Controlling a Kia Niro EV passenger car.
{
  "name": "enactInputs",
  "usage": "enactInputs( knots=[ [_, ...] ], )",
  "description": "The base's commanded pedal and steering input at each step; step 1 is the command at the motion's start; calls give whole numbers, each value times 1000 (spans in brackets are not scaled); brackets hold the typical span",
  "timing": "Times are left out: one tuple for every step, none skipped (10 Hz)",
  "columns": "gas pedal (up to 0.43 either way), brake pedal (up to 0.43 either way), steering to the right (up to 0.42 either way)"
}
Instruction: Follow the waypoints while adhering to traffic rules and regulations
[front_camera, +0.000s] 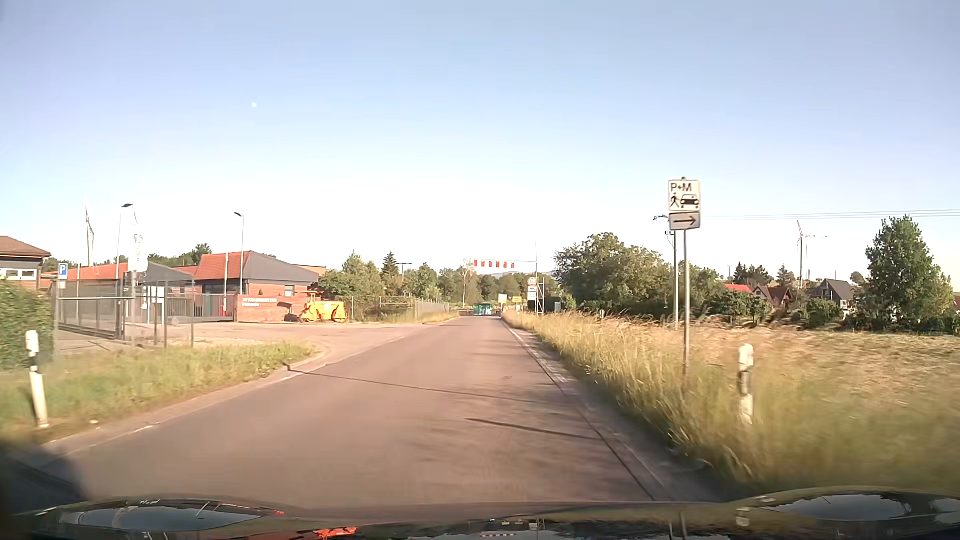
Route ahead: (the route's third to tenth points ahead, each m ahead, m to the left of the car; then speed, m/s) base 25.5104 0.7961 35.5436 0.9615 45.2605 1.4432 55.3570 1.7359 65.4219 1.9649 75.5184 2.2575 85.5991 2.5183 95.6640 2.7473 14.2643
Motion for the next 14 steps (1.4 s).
enactInputs(
  knots=[
    [67, 0, -3],
    [67, 0, -2],
    [67, 0, -2],
    [67, 0, -2],
    [67, 0, -2],
    [67, 0, -2],
    [67, 0, -2],
    [67, 0, -2],
    [67, 0, -2],
    [67, 0, -3],
    [67, 0, -3],
    [67, 0, -3],
    [67, 0, -3],
    [67, 0, -3]
  ],
)
